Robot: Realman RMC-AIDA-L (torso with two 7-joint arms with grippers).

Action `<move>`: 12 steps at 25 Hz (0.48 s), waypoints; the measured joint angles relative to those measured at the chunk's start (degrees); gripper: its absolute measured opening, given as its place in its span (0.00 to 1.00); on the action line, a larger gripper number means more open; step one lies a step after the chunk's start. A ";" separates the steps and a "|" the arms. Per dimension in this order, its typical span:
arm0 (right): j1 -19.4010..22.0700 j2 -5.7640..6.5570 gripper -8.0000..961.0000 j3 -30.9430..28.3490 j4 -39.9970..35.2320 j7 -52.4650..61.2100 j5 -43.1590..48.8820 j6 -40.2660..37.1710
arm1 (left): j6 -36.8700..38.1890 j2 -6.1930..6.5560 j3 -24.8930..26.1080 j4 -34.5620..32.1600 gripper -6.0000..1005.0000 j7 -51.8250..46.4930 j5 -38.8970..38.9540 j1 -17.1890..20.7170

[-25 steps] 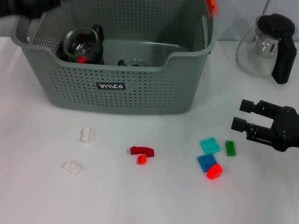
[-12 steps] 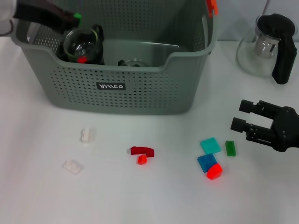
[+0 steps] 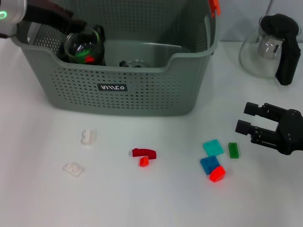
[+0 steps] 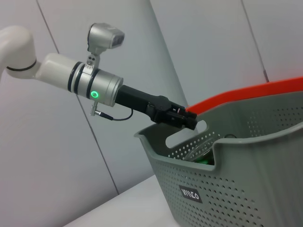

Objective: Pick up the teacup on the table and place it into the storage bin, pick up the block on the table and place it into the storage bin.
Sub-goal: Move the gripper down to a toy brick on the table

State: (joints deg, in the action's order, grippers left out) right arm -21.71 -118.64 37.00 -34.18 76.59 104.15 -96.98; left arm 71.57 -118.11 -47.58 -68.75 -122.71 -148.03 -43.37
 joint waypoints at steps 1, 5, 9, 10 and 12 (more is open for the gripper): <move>-0.01 -0.01 0.79 0.00 0.00 0.00 0.00 0.02 | 0.14 -0.14 0.13 -0.64 0.41 0.00 0.42 0.15; -0.12 -0.06 0.79 0.00 0.06 -0.05 0.00 0.18 | 3.67 -1.13 3.45 -5.22 0.47 3.24 9.86 3.20; -0.14 -0.09 0.79 0.00 0.08 -0.08 -0.01 0.24 | 13.13 -0.74 10.31 -4.70 0.53 12.72 34.86 9.55; -0.14 -0.06 0.79 0.00 0.08 -0.09 -0.01 0.24 | 15.43 -0.48 12.19 -3.41 0.55 14.56 40.74 10.83; -0.19 -0.02 0.79 0.00 0.08 -0.08 -0.02 0.24 | 22.09 -0.01 17.30 2.07 0.58 18.02 51.22 12.85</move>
State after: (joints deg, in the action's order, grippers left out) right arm -21.90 -118.66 37.00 -34.10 76.52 104.13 -96.74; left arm 93.66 -118.12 -30.28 -66.68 -104.68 -96.81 -30.52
